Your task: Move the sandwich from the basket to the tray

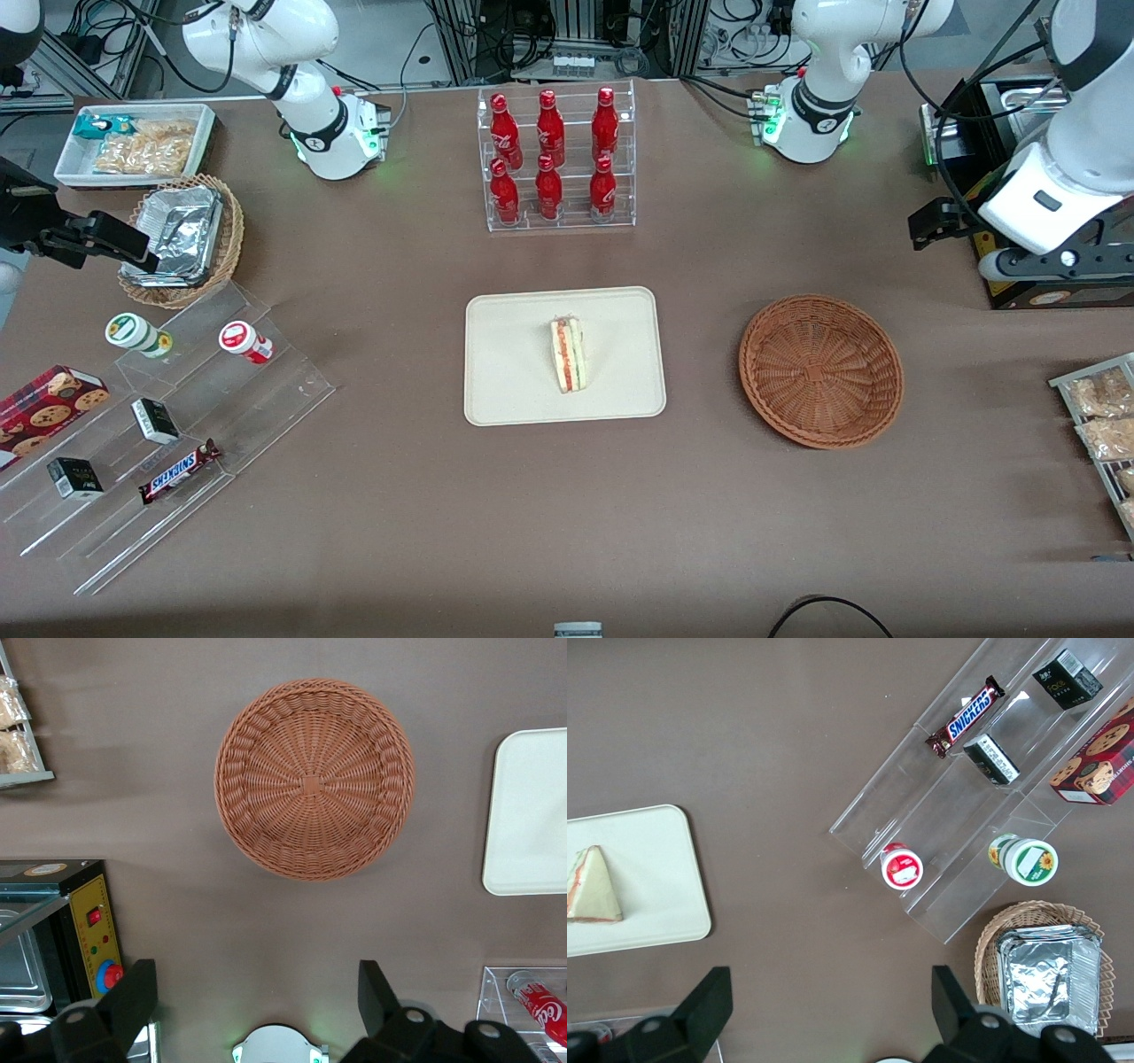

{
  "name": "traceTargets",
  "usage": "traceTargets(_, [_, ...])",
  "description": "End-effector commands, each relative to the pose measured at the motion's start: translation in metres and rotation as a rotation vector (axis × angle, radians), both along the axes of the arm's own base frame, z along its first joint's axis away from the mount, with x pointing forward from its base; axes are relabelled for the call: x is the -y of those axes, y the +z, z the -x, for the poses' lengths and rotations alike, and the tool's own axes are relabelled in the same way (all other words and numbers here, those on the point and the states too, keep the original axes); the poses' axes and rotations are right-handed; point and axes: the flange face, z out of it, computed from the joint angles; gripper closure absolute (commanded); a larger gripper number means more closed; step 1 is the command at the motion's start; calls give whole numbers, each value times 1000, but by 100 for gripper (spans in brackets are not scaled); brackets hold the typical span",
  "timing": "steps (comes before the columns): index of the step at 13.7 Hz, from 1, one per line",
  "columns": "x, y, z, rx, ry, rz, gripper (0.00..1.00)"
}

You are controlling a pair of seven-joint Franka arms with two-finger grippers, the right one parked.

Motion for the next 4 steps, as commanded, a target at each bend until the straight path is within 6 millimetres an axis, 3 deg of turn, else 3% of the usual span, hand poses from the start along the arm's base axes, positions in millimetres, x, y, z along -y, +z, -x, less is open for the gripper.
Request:
traceTargets(1, [-9,5,4,12,-30,54,0])
traceTargets(2, [-21,6,1,27,-17,83,0])
traceTargets(4, [-19,6,-5,62,-16,117,0])
